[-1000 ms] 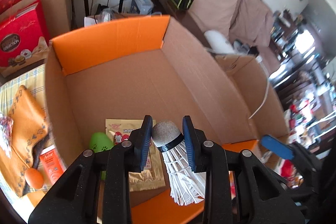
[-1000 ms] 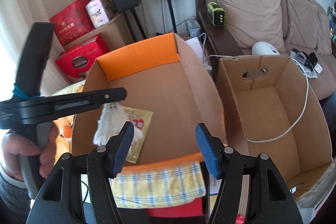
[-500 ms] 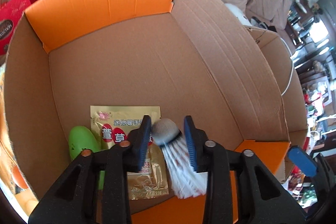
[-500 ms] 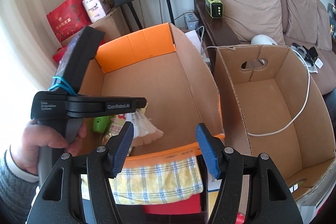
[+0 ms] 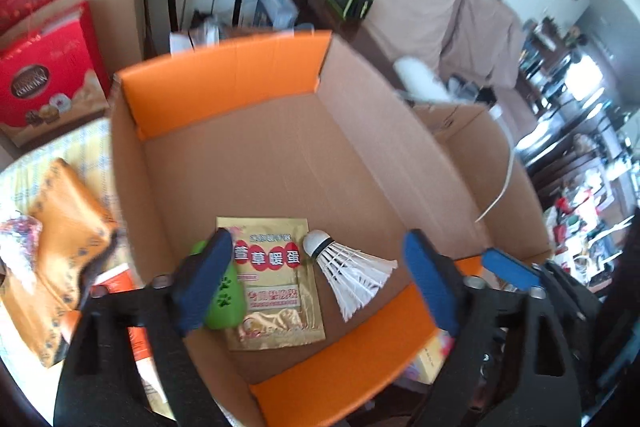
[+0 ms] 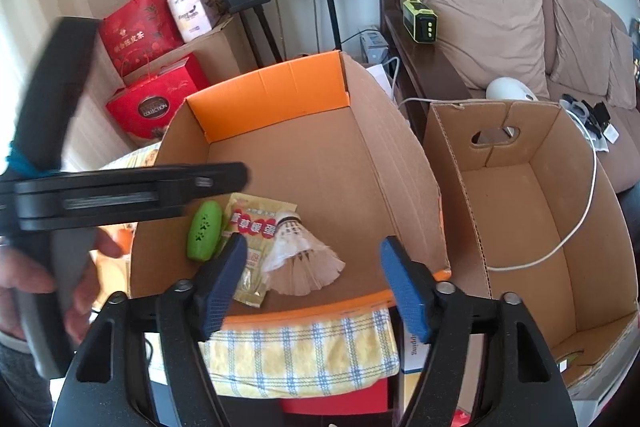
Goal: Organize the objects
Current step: 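Lower the shuttlecock into the orange box and open the left gripper, then withdraw both grippers from the orange box back over the table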
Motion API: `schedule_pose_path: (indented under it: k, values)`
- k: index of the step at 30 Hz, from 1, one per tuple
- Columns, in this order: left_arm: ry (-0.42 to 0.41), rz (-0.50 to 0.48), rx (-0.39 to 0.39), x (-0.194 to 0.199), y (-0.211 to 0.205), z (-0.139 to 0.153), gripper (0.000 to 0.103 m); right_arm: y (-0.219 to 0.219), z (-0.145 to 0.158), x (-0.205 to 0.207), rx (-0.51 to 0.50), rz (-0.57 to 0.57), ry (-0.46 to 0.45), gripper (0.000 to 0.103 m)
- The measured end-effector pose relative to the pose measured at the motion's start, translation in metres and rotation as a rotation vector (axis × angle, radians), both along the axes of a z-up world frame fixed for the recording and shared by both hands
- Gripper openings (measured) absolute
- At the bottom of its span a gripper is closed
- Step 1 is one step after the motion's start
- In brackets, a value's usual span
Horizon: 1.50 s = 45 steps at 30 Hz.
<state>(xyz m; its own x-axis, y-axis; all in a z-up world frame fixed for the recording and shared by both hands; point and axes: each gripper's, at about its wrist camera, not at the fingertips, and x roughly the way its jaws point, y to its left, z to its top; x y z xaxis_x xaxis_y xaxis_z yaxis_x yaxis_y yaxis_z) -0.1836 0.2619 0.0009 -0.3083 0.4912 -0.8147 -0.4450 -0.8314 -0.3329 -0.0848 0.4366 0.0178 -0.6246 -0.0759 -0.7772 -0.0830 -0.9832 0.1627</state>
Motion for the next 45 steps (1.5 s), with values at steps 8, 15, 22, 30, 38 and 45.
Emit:
schedule_pose_path:
  k: [8,15,22,30,38,45]
  values:
    - [0.068,0.029,0.013,0.014,-0.037,0.027,0.095,-0.013,0.007,-0.004,0.002,0.011,0.003,0.084]
    - [0.094,0.061,0.002,0.026,-0.072,0.034,0.099,-0.025,0.014,-0.007,0.004,0.021,0.008,0.090]
    - [0.129,0.100,-0.018,0.038,-0.105,0.032,0.103,-0.044,0.020,-0.007,0.008,0.038,0.023,0.102]
    - [0.174,0.144,-0.047,0.050,-0.137,0.034,0.103,-0.071,0.025,-0.012,0.028,0.072,0.029,0.103]
    - [0.186,0.208,-0.070,0.052,-0.174,0.032,0.103,-0.107,0.027,-0.019,0.049,0.131,0.038,0.103]
    - [0.193,0.261,-0.097,0.052,-0.210,0.028,0.103,-0.135,0.023,-0.027,0.038,0.188,0.032,0.103]
